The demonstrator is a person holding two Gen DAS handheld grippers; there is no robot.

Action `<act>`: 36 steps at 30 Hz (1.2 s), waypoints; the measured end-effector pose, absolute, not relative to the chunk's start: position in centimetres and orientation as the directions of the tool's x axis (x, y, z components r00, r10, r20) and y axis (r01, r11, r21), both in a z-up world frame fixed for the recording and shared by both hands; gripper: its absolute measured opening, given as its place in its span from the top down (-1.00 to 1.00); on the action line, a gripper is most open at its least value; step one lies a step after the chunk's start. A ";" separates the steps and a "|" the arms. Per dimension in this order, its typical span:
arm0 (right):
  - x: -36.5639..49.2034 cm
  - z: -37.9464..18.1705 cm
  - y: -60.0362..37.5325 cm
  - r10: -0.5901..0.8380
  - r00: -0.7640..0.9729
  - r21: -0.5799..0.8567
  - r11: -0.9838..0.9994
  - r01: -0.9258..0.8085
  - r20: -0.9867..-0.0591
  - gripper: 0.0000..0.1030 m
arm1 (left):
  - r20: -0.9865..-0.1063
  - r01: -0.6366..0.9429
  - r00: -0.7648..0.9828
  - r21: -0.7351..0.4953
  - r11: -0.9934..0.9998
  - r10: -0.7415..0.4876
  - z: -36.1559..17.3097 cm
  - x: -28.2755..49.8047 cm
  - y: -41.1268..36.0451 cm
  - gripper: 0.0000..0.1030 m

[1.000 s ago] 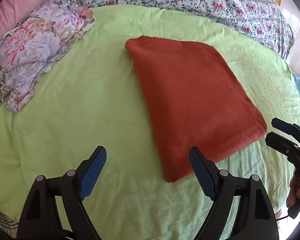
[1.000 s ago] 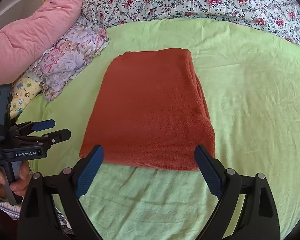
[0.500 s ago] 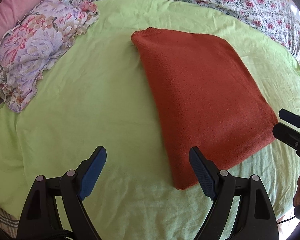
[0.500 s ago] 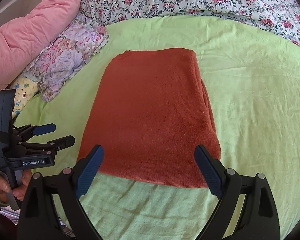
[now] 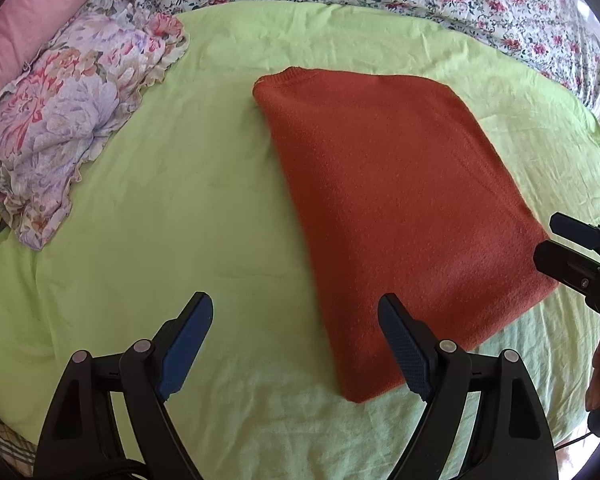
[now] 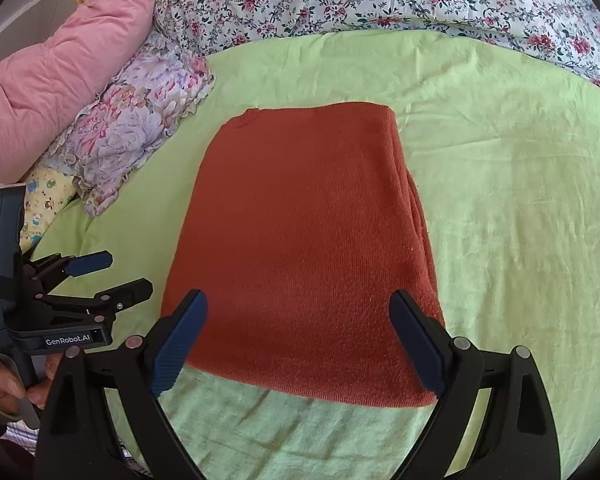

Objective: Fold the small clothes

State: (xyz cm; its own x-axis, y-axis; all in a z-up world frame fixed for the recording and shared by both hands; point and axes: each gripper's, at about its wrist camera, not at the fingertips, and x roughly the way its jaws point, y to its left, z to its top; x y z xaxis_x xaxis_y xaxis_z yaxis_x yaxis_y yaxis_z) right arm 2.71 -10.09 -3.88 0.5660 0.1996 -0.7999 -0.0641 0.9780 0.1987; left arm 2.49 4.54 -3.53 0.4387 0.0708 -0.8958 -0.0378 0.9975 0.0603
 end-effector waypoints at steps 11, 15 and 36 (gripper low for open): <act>3.4 -3.2 -10.6 0.202 0.577 0.203 0.977 -0.064 -0.791 -0.79 | -0.894 -0.028 0.443 0.057 0.998 0.064 -3.4 3.4 4.1 -0.65; 3.5 -3.1 -10.5 0.205 0.575 0.205 0.977 -0.065 -0.792 -0.79 | -0.894 -0.028 0.444 0.056 0.998 0.063 -3.3 3.6 4.1 -0.65; 4.0 -3.3 -10.1 0.206 0.567 0.202 0.977 -0.071 -0.798 -0.79 | -0.892 -0.048 0.449 0.035 0.998 0.052 -3.0 4.3 4.7 -0.65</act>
